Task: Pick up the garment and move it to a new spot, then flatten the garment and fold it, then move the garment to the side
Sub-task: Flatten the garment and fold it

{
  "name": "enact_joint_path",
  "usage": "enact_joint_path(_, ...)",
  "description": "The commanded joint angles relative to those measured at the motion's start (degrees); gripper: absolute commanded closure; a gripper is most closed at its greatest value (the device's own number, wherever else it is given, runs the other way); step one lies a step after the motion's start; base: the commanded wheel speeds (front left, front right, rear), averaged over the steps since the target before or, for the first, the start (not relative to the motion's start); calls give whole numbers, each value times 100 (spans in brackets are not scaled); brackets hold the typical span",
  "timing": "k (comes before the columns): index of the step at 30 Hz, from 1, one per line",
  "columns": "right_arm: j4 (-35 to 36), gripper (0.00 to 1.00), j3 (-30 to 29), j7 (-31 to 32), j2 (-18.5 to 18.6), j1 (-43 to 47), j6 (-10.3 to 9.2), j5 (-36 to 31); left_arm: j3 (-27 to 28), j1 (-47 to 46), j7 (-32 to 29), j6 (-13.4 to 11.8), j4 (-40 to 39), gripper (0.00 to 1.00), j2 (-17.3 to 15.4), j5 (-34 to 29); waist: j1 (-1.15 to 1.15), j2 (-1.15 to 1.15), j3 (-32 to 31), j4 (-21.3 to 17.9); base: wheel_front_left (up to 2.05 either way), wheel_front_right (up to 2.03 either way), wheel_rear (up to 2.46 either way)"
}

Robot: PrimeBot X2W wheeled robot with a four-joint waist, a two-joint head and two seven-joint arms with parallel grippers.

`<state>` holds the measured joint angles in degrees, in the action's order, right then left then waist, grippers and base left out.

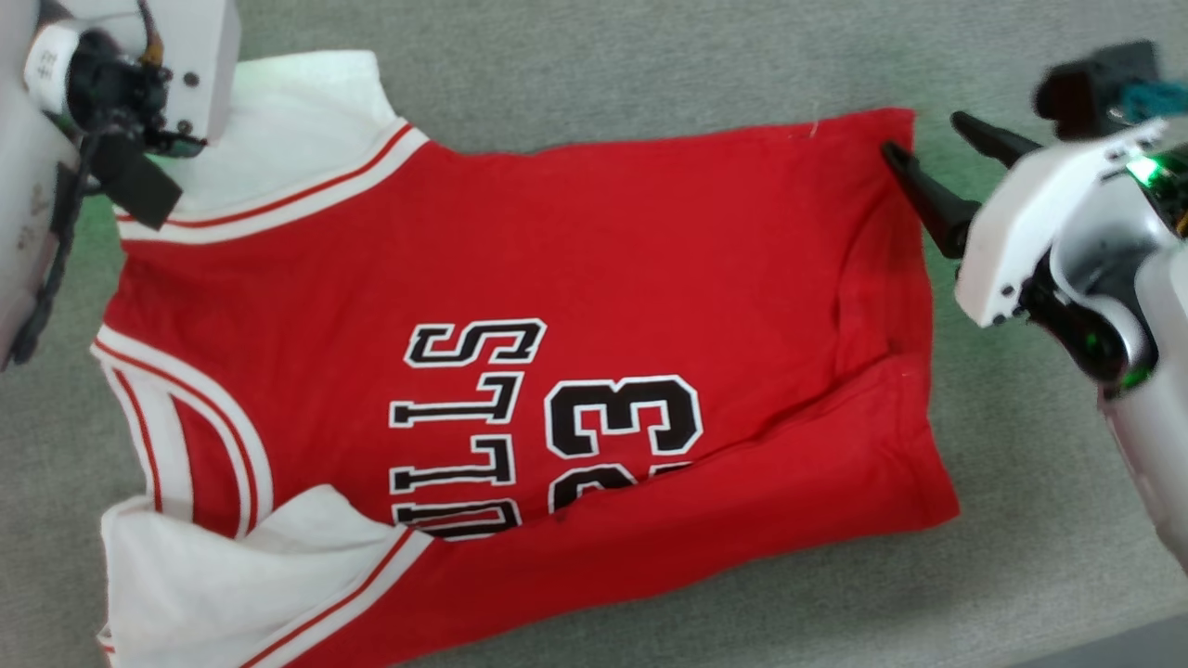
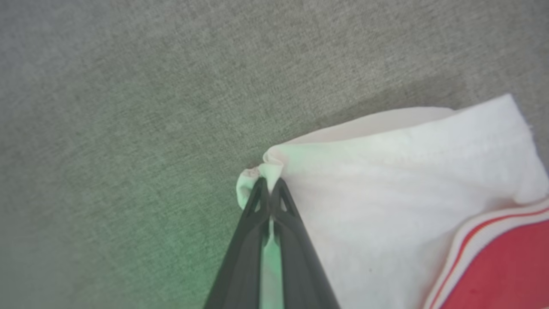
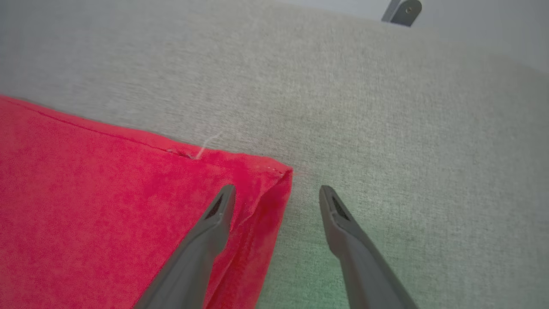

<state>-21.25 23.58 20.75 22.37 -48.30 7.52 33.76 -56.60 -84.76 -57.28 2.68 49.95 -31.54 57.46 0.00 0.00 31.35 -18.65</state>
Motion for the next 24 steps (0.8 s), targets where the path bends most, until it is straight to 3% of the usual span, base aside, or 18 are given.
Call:
enact_joint_path(1,-135,0,53,112,-8,-144,-10,30,-130,343,-27,56,88,100,166,38,0,0,49,51,0,0,0)
enact_joint_path(10,-1277,0,759,1765,-126,-1010,-8,595,-149,242,86,170,284,100,312,51,0,0,97,144,0,0,0)
enact_joint_path(17,-1882,0,932,2883,-209,-1397,-8,972,-165,169,157,245,470,100,390,56,0,0,128,168,0,0,0)
enact_joint_path(19,-2027,16,949,3059,-248,-1493,-8,1004,-166,149,167,280,518,100,412,69,0,0,133,176,0,0,0)
enact_joint_path(20,-2091,36,927,3107,-278,-1541,-8,1021,-172,142,180,293,546,100,426,68,0,0,137,181,0,0,0)
enact_joint_path(22,-2166,100,943,3133,-320,-1622,-8,1002,-172,133,223,303,591,100,456,76,0,0,146,192,0,0,0)
enact_joint_path(24,-2237,100,915,3069,-336,-1680,-8,948,-177,126,276,332,640,100,485,79,0,0,152,200,0,0,0)
